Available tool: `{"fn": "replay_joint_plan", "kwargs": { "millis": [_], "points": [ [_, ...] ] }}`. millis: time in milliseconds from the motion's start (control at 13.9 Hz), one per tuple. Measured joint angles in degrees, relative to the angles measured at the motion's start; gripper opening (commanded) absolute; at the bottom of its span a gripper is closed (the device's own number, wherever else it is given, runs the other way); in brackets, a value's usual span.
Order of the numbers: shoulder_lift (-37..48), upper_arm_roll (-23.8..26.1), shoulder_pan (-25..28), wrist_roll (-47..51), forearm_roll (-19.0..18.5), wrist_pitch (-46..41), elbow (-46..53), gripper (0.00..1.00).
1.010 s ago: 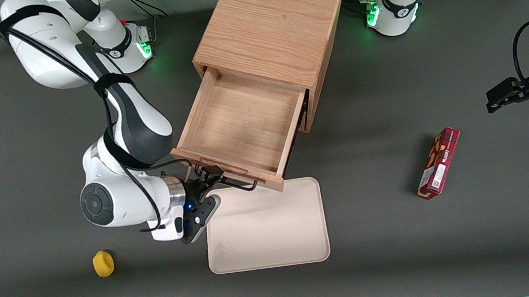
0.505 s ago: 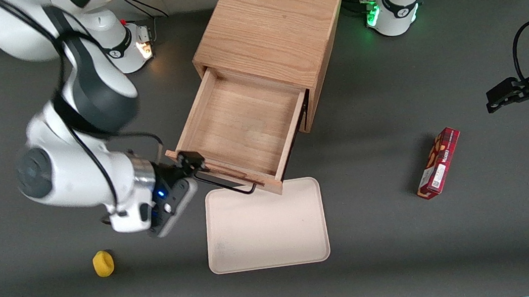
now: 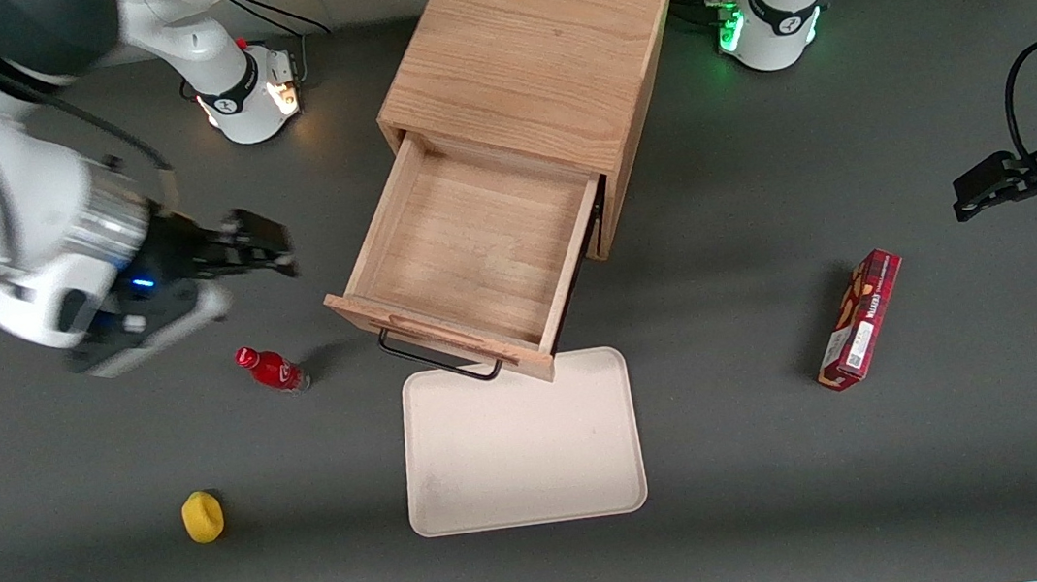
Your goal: Open upper drawer
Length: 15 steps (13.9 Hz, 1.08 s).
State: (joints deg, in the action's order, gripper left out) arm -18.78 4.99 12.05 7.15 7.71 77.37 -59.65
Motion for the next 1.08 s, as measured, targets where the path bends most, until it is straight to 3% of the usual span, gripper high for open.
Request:
{"fn": "replay_joint_plan", "kwargs": {
  "millis": [144,289,505,722,1082],
  "points": [
    [5.63,-5.24,-1.00,0.21,-1.91,-10.27,-1.26,1.00],
    [12.80,-9.05,-1.41,0.23,-3.58,-12.19,-8.18,1.00],
    [26.44,-11.66,-1.51,0.67,-7.42,-3.82,-28.41,1.00],
    [37.08,-11.78,-1.47,3.18,-8.51,4.17,-45.52,1.00],
    [35.67,-13.72,-1.45,6.01,-8.86,7.19,-45.99,1.00]
  ]
}}
